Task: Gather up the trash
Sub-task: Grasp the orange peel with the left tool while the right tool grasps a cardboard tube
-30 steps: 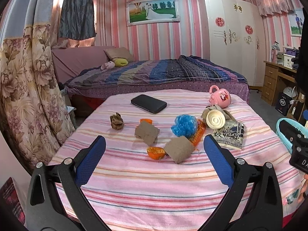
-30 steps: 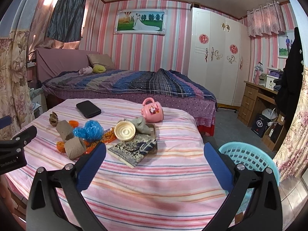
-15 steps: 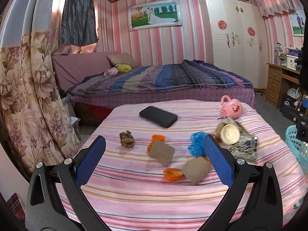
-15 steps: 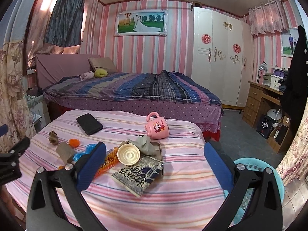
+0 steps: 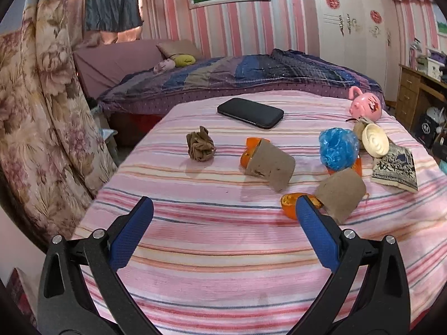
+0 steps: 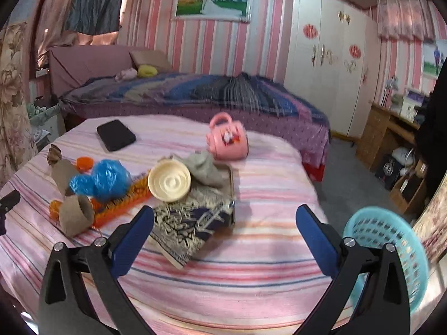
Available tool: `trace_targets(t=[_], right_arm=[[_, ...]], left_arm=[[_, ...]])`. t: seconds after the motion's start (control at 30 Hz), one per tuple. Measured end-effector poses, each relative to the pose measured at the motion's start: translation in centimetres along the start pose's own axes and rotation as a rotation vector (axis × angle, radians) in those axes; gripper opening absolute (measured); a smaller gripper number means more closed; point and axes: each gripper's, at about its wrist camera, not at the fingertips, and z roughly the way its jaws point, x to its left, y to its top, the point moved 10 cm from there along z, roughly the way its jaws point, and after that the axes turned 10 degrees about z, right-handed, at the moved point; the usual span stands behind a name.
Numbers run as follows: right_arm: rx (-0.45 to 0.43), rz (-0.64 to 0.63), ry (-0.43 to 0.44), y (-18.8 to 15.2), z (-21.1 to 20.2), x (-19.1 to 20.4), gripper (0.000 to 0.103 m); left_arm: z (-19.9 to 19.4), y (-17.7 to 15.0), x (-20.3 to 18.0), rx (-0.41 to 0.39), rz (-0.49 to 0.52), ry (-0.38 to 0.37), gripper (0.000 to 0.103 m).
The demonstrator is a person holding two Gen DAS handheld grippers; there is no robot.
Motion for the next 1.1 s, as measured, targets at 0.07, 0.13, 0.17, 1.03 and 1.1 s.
trace_targets(t=[0.07, 0.13, 0.17, 1.03, 1.1], right_arm=[[-0.006, -0.011, -0.014, 0.0, 0.1, -0.4, 0.099], [-0.024, -0.037, -0.048, 0.2, 0.1, -0.7, 0.099], [-0.032, -0.052, -0.068, 0.3, 0.1, -0.9, 0.099], [0.023, -0.143, 0.067, -2.0, 0.4, 5.2, 0.099], [0.031, -0.164, 0.093, -2.5, 0.4, 6.8, 0.099]], left_arm=[[1.0, -0.2, -0.7, 0.021, -0.016, -0.044, 0.098], [1.7, -0.3, -1.4, 0.034, -0.002, -0.043, 0.098], [2.3, -0.3, -2.1, 0.047, 0.015, -0.05, 0.098], [3.4, -0.7, -6.6, 0.097, -0.005, -0.341, 0.027], [2.7, -1.0, -5.1, 0.091, 0.006, -0.284, 0.027]])
